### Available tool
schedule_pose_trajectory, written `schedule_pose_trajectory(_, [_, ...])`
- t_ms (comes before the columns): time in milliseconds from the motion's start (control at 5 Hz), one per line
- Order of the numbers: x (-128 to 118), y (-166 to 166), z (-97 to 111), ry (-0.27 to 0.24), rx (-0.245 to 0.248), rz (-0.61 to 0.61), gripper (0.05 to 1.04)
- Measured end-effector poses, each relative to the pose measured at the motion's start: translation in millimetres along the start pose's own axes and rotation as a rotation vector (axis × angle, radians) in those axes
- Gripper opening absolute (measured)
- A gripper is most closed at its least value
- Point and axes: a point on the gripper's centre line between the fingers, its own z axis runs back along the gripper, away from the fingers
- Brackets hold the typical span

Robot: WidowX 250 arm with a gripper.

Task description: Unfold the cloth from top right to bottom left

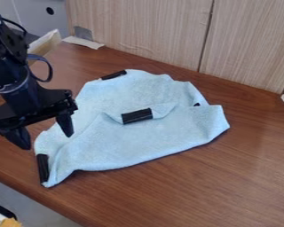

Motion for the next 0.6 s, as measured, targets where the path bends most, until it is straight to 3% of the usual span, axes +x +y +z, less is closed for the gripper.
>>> schedule_pose_trajectory(200, [-3,1,-3,0.018,0.005,0.005,1.001])
schedule_pose_trajectory(400, [2,-11,-8,0.054,0.025,-0.023,1.001])
schedule_pose_trajectory(600, [5,-29,-10,0.06,0.025,-0.062,1.001])
